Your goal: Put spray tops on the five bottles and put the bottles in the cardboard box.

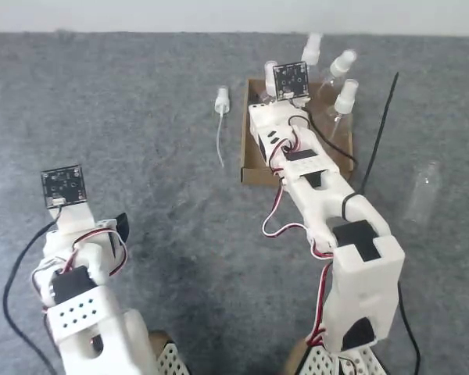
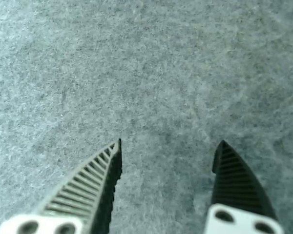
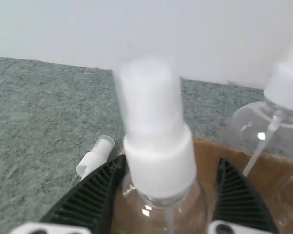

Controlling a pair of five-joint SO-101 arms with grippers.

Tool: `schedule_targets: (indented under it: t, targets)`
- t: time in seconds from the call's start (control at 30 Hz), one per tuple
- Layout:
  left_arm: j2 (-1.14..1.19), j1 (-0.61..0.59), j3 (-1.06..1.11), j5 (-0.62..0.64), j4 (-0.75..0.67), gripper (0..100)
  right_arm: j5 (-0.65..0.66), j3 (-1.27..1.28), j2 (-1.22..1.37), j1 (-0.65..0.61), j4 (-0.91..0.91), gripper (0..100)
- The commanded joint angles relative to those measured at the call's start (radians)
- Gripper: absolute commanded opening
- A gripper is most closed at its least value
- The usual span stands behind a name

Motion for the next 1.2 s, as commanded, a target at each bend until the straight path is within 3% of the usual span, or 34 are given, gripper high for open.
schedule_targets:
  t: [0.0, 0.57, 1.0, 1.17]
  targets:
    - [-0.021, 0.002, -0.010, -0.008, -0.014, 28, 0.015, -0.055, -0.041, -0.007, 0.007, 24.9]
    - [-0.021, 0.002, -0.010, -0.008, -0.015, 28, 0.014, -0.055, -0.306, -0.008, 0.094, 24.9]
    - [-0.021, 0.002, -0.010, -0.008, -0.018, 28, 0.014, -0.270, -0.538, -0.183, 0.509, 24.9]
    - [-0.021, 0.002, -0.010, -0.008, -0.018, 28, 0.014, -0.333, -0.538, -0.246, 0.591, 24.9]
